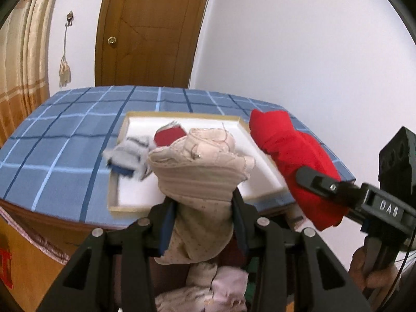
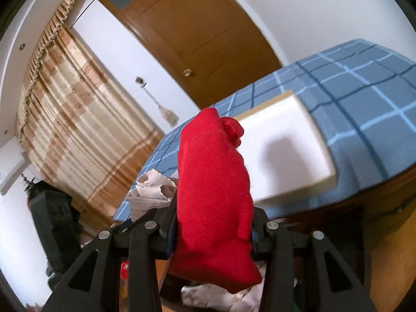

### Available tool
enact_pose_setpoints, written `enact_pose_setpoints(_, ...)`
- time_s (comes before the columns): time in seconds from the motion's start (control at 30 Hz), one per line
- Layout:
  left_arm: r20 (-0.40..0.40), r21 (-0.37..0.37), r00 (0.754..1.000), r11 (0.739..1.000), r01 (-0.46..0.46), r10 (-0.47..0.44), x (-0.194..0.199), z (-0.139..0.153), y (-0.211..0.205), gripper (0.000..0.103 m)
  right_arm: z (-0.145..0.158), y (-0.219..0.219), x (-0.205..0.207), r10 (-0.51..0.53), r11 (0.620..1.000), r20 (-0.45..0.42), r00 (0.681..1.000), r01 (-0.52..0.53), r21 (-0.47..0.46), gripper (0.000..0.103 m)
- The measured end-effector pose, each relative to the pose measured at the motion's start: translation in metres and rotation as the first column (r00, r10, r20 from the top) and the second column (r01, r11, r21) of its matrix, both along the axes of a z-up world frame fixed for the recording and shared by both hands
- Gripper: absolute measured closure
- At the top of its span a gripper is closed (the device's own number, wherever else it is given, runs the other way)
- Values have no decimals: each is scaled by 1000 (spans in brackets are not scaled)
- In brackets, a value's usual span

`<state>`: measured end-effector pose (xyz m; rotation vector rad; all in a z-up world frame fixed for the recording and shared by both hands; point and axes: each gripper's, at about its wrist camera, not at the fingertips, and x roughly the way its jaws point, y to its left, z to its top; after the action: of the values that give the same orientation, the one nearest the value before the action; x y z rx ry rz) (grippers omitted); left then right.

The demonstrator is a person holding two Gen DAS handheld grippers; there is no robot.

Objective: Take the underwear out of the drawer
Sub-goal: 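Lift the beige garment with the left gripper while the right gripper carries the red garment to the tray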

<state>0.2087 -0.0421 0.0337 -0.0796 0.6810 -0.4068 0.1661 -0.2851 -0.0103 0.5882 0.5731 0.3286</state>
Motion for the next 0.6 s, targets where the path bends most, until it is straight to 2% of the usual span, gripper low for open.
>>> enact_pose_setpoints(0.27,9,-1,999,999,-33,33,38,0,-31,64,0,-18,29,-122,992,-1,993,122,-24,59)
enact_pose_setpoints(0.47,1,19,1000,999,-31,31,60,-6,-50,67,-3,-22,52,-160,985,-6,987,159,-64,59)
enact_pose_setpoints(0.6,6,43,999,998,-35,34,74,-12,-62,70,-13,-24,73,-161,985,-40,986,157,-75,59)
